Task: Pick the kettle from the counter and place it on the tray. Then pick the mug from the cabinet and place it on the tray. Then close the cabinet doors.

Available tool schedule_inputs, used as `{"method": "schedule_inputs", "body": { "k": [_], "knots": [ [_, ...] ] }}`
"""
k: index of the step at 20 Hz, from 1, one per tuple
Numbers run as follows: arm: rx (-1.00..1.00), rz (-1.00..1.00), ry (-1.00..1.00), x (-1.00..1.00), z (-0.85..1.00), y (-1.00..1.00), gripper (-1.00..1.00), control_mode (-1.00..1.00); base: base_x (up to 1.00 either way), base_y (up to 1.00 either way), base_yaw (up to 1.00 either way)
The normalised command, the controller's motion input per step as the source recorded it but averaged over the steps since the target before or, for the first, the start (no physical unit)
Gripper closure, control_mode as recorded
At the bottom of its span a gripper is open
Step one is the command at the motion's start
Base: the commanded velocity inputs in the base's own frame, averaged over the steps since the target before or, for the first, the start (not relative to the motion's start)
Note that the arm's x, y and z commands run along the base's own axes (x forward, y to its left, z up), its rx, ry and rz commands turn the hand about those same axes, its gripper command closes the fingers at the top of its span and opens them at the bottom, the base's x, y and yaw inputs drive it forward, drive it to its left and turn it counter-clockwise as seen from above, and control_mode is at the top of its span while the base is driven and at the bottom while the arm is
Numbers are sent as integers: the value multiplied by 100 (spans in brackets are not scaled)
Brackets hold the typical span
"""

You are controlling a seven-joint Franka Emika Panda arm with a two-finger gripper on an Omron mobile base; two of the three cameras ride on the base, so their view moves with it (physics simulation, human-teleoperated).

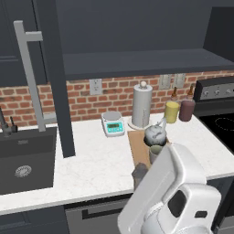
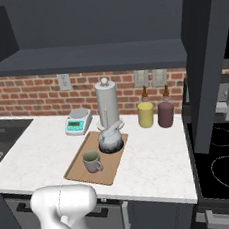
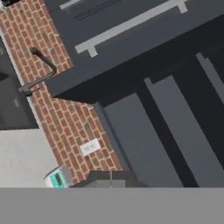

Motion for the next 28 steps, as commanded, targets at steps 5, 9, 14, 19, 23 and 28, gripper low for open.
{"method": "schedule_inputs", "body": {
  "k": [5,9,14,19,23,28],
  "knots": [
    [-6,-2,-16,-21,-7,46,100,-100,0,0,0],
    [-12,-6,-16,0,-23,63,100,-100,0,0,0],
    [-15,-6,-10,18,-23,72,100,-100,0,0,0],
    [-16,-5,-3,82,-33,79,100,-100,0,0,0],
    [-16,-4,0,100,-39,76,100,-100,0,0,0],
    [-13,-4,0,100,-34,64,100,-100,0,0,0]
  ]
}}
